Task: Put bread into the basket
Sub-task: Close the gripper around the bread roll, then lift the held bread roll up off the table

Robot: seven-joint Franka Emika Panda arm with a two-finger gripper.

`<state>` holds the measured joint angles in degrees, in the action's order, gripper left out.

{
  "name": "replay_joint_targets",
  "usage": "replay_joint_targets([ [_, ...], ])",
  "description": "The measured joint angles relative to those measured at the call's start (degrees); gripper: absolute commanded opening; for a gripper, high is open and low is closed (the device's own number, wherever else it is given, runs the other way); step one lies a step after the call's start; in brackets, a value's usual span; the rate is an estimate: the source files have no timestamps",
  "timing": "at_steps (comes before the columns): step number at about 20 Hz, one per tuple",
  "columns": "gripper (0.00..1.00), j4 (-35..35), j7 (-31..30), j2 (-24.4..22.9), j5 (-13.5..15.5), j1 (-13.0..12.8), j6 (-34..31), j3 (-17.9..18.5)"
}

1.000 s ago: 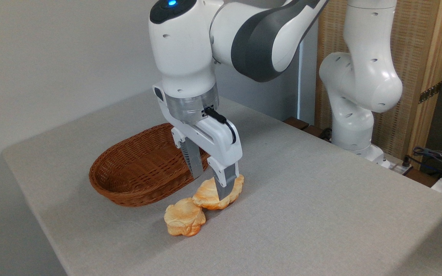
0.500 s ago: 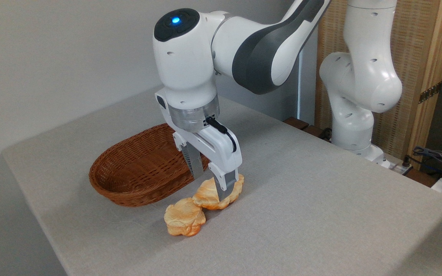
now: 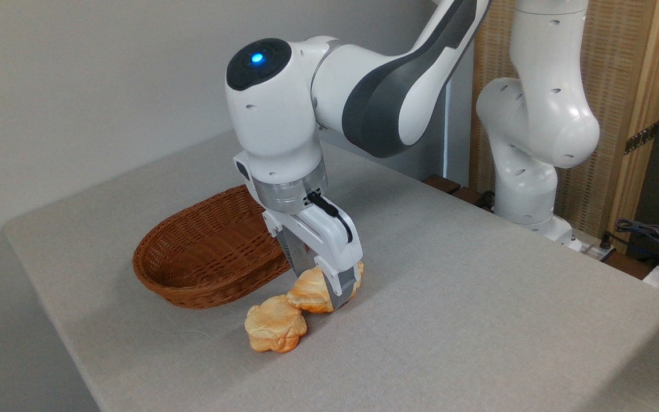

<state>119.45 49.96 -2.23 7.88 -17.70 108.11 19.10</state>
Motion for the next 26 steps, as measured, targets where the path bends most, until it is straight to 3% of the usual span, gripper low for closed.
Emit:
replay_joint_targets([
  [7,0.98,0.0,0.04,1.08,0.0,-0.16,0.06,-1.41],
  [11,0.59,-0.02,0.04,1.07,0.0,-0.15,0.06,-1.38],
  [16,0.36,-0.07,0.08,0.79,-0.64,0.07,0.06,-1.03],
  [26,0.35,-0.22,0.46,-0.64,-1.03,0.06,0.06,-1.03],
])
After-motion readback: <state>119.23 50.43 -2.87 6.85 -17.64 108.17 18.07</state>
